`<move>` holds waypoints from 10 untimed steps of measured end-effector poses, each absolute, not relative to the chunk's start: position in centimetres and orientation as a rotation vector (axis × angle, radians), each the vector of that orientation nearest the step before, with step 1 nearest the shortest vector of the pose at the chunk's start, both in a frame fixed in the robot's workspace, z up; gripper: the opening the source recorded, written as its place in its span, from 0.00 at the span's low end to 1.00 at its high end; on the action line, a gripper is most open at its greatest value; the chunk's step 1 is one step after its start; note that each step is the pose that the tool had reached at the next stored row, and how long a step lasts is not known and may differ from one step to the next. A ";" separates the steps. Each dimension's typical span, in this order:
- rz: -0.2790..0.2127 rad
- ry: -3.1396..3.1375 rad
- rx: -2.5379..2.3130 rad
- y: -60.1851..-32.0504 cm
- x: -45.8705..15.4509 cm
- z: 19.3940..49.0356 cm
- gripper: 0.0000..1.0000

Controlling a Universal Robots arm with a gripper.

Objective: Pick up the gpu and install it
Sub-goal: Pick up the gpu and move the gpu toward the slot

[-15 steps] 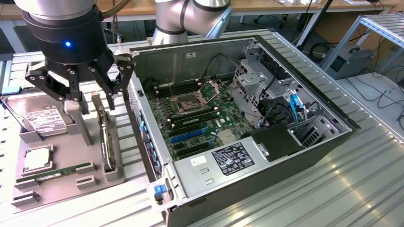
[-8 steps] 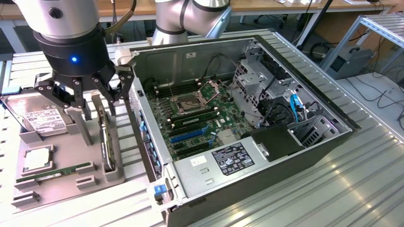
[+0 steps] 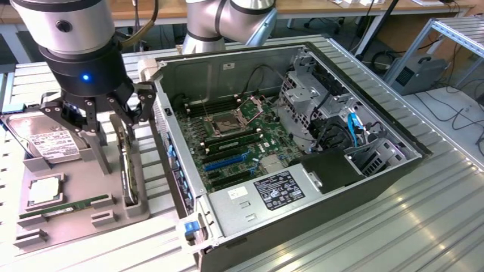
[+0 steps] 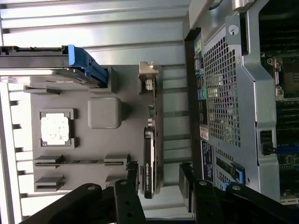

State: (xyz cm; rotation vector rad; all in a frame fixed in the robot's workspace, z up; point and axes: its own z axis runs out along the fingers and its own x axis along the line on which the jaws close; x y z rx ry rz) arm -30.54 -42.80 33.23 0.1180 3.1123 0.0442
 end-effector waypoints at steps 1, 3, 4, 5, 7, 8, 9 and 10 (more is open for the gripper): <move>0.044 3.112 0.118 -42.8 -30.5 33.2 0.48; 0.044 3.112 0.118 -42.8 -30.6 32.9 0.48; 0.044 3.112 0.118 -42.8 -30.6 32.8 0.48; 0.044 3.112 0.118 -42.8 -30.6 32.7 0.48; 0.044 3.112 0.118 -42.8 -30.6 32.5 0.48; 0.044 3.112 0.118 -42.8 -30.6 32.4 0.48; 0.044 3.112 0.118 -42.8 -30.6 32.3 0.48; 0.044 3.112 0.118 -42.8 -30.6 32.2 0.48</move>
